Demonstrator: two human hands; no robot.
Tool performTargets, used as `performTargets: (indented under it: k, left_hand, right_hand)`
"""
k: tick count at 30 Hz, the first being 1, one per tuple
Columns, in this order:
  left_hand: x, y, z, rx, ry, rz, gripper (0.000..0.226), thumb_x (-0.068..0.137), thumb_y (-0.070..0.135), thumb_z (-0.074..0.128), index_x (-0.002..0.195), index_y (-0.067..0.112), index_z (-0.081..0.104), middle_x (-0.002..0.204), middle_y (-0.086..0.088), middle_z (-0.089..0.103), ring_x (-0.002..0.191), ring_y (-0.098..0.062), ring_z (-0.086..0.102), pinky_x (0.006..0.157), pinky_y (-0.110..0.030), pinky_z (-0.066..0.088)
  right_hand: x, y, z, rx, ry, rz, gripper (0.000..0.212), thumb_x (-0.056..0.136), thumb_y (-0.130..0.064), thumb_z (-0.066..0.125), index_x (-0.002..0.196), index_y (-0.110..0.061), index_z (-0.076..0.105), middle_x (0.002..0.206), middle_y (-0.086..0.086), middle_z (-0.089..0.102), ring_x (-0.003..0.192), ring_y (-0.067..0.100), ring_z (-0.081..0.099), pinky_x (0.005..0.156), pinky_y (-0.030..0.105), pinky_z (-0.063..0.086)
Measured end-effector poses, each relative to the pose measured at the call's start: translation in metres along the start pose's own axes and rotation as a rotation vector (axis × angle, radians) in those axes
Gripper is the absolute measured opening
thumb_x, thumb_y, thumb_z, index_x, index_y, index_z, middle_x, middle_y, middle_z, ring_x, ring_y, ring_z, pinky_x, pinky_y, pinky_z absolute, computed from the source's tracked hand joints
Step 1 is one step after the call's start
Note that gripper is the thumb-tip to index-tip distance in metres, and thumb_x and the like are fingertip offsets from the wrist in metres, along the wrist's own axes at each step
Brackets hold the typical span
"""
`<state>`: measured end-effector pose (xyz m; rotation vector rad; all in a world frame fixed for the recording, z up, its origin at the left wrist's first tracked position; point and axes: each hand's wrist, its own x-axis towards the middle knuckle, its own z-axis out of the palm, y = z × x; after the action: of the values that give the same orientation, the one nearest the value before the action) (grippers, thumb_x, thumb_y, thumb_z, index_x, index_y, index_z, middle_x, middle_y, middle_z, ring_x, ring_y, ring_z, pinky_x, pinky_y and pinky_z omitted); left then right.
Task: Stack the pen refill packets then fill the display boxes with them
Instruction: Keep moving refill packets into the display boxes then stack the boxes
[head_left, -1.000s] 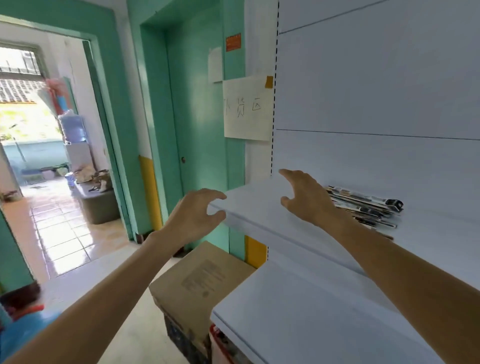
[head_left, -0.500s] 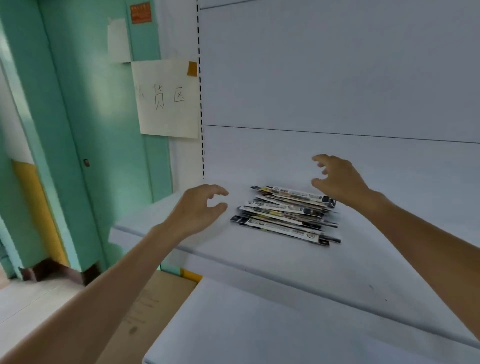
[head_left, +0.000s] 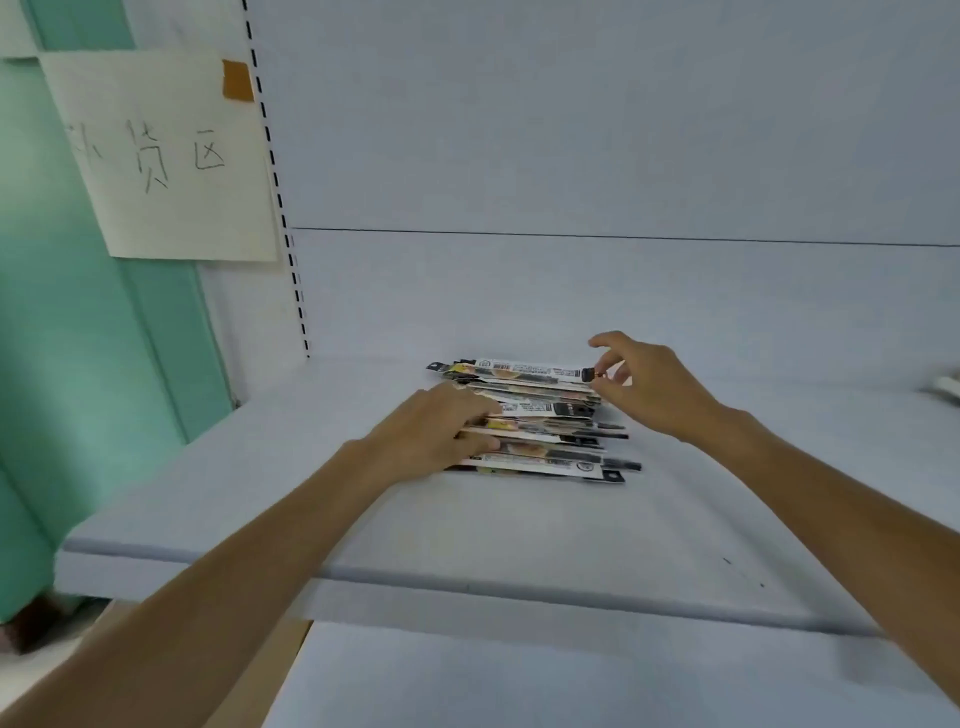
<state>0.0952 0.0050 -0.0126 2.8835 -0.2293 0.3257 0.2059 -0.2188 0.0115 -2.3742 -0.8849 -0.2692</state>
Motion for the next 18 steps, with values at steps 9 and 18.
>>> performTargets:
  k: [9,18]
  left_hand:
    - [0.007,-0.013,-0.008,-0.128,0.074,-0.074,0.026,0.090,0.035,0.057,0.090,0.011,0.063,0.085,-0.006,0.064,0.082,-0.024,0.058,0.074,-0.036,0.046]
    - [0.012,-0.002,-0.005,-0.498,0.279,-0.169,0.010,0.094,0.027,0.051,0.097,0.032,0.058,0.087,0.003,0.063,0.061,-0.004,0.057,0.052,-0.008,0.039]
  right_hand:
    - [-0.013,0.002,-0.005,-0.062,0.139,-0.044,0.030,0.090,-0.014,0.052,0.119,-0.019,0.056,0.099,-0.009,0.060,0.081,0.011,0.057,0.078,0.030,0.047]
    - [0.001,-0.016,0.001,0.073,0.315,0.053,0.040,0.094,-0.035,0.049,0.128,-0.015,0.044,0.123,-0.001,0.051,0.088,0.012,0.057,0.081,0.030,0.046]
